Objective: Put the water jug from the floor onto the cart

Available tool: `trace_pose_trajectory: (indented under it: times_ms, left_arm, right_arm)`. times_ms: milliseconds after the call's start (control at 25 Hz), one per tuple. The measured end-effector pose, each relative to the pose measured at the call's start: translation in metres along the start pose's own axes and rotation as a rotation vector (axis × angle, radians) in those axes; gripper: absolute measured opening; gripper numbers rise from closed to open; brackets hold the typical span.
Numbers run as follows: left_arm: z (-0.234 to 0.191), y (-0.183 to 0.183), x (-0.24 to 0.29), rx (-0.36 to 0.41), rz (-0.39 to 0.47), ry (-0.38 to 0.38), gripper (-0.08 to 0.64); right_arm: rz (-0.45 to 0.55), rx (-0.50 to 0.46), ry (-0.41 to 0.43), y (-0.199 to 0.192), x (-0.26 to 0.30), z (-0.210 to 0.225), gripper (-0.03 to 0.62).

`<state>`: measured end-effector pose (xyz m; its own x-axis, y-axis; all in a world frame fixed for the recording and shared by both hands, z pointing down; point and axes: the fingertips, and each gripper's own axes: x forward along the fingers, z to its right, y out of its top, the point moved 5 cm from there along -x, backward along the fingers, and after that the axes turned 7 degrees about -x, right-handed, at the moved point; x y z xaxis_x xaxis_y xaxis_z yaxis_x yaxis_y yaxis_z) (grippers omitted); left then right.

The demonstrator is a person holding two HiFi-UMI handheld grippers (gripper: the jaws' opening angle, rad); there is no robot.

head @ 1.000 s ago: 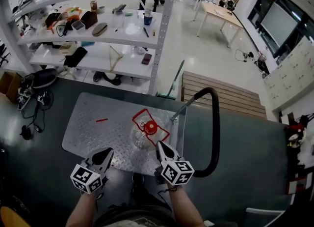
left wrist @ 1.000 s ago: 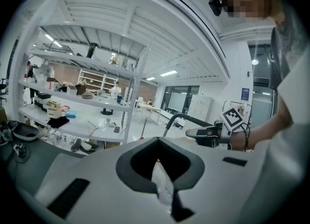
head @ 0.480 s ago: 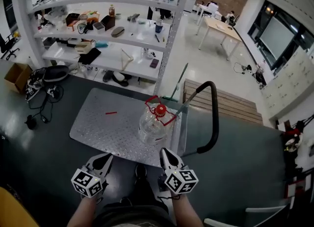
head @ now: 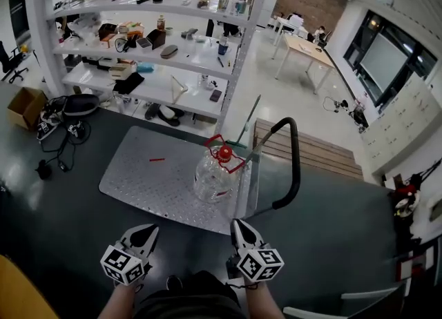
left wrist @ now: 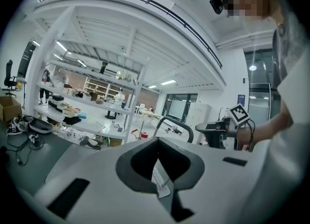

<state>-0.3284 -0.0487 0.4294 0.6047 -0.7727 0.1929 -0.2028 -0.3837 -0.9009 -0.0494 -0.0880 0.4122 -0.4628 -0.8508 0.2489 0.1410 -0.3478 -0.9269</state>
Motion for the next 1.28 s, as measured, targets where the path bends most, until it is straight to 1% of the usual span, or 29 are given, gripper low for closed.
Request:
trace_pose_trajectory:
  times_ms: [120,200,360,520,640,880,1080,1280]
  left_arm:
    - [0.009,0.004,-0.006,0.001,0.007,0.023,0.008]
    - [0.019,0.007,-0.009,-0.008,0.018,0.03,0.008]
    - [0.039,0.012,-0.009,0.0,0.022,0.025,0.008]
    - [0.052,0.01,-0.006,-0.013,0.039,0.022,0.008]
    - [0.061,0.013,-0.003,0.0,0.048,0.016,0.008]
    - [0.07,0.016,-0.006,0.007,0.06,0.017,0.008]
    - [0.072,0.018,-0.008,0.013,0.061,0.017,0.008]
    - [0.077,0.018,0.001,0.023,0.049,-0.009,0.008]
  right_arm:
    - [-0.005,0.009,0.017,0.003,0.0,0.0,-0.011]
    - [-0.007,-0.006,0.031,0.011,-0.003,0.0,-0.011]
    - [-0.006,-0.058,0.049,0.029,-0.016,-0.002,-0.012]
    - [-0.009,-0.075,0.054,0.033,-0.029,0.003,-0.012]
    - [-0.008,-0.079,0.048,0.036,-0.032,0.007,-0.012]
    - [-0.012,-0.11,0.069,0.034,-0.037,0.002,-0.012]
    - [-0.007,-0.136,0.066,0.037,-0.042,0.001,-0.012]
    - [-0.015,-0.143,0.062,0.037,-0.045,0.005,-0.012]
